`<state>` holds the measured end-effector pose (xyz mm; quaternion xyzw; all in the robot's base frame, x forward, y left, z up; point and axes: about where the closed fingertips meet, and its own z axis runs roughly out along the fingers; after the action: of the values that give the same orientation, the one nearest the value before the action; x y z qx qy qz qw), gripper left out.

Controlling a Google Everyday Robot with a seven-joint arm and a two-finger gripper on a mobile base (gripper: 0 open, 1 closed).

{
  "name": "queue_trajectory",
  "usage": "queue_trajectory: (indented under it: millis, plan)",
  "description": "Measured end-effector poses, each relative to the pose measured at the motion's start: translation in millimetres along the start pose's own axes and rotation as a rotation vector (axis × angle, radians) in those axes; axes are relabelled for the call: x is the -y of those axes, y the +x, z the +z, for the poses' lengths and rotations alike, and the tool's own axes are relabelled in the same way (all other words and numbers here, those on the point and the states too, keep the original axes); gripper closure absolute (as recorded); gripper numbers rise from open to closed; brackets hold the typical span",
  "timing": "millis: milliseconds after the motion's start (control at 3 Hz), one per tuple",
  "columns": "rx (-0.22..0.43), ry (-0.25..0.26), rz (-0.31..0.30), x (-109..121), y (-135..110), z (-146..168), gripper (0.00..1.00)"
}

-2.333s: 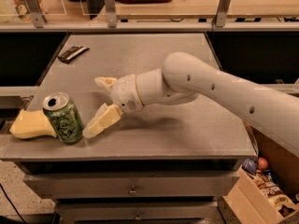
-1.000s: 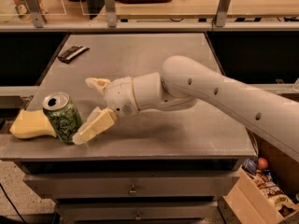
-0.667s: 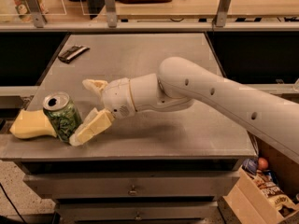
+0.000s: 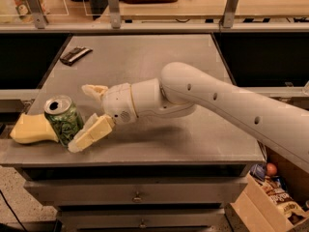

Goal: Move green can near rxbar chocolate

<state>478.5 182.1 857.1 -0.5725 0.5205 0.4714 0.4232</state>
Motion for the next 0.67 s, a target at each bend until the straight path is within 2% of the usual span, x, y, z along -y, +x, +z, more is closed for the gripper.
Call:
queue_trajectory:
  millis: [667]
  plan:
    - [0.058, -0.065, -0.027, -13.1, -12.8, 10.7, 0.0]
